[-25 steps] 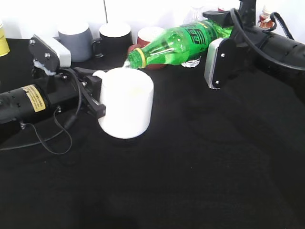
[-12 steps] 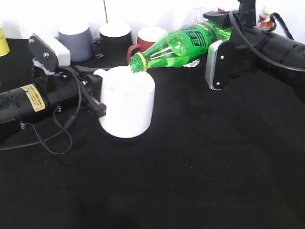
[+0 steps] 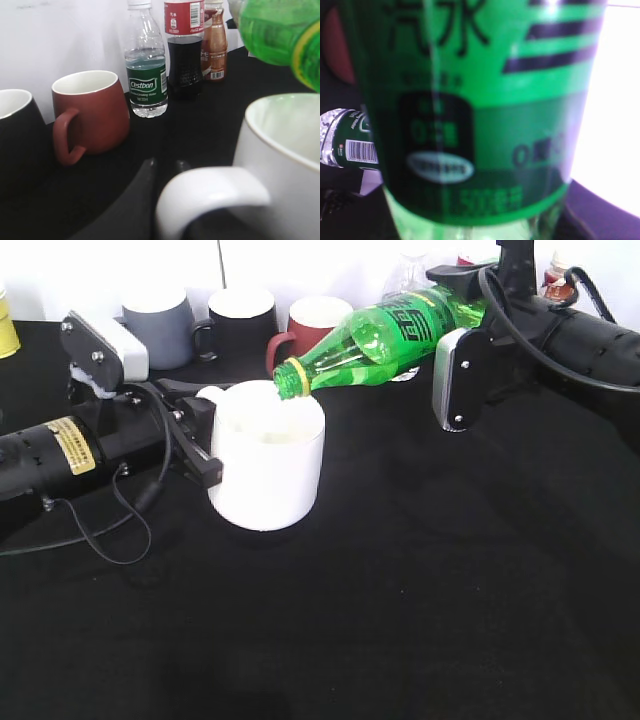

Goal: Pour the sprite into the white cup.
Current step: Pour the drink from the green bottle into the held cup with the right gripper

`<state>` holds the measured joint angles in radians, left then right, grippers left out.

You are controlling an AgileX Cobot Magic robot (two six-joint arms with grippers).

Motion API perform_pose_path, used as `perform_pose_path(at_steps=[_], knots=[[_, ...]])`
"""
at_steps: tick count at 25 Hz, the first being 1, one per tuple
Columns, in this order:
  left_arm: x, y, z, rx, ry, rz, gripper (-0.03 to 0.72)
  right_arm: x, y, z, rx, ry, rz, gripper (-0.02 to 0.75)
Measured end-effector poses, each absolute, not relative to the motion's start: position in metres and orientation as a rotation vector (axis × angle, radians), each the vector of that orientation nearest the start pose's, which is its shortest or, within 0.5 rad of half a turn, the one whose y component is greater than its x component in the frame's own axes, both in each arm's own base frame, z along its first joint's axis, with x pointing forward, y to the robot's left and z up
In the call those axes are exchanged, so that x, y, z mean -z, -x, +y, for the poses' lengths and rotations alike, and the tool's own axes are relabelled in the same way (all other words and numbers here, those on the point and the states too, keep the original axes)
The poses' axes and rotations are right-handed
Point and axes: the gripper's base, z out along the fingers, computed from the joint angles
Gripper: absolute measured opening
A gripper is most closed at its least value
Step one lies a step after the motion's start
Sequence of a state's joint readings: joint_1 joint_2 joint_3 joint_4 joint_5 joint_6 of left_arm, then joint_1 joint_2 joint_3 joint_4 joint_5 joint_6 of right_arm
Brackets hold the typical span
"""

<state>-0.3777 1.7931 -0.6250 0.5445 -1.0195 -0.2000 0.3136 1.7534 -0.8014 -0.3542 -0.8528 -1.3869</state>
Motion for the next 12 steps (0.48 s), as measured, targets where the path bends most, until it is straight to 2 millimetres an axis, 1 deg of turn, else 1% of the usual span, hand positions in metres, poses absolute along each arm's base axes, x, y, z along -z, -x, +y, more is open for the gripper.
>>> perform_pose_path(at_steps=[6,12], knots=[[-0.1675,-0.2811,-0.1545,0.584,-0.744,1.564,0.076,-0.2136,-0.3317,0.1325,0.795,1.487,0.764,0.386],[-0.1669,-0.2812,-0.1545,0.583,-0.743,1.566,0.076,-0.2114,-0.3313,0.1323,0.618,1.374,0.922,0.386]])
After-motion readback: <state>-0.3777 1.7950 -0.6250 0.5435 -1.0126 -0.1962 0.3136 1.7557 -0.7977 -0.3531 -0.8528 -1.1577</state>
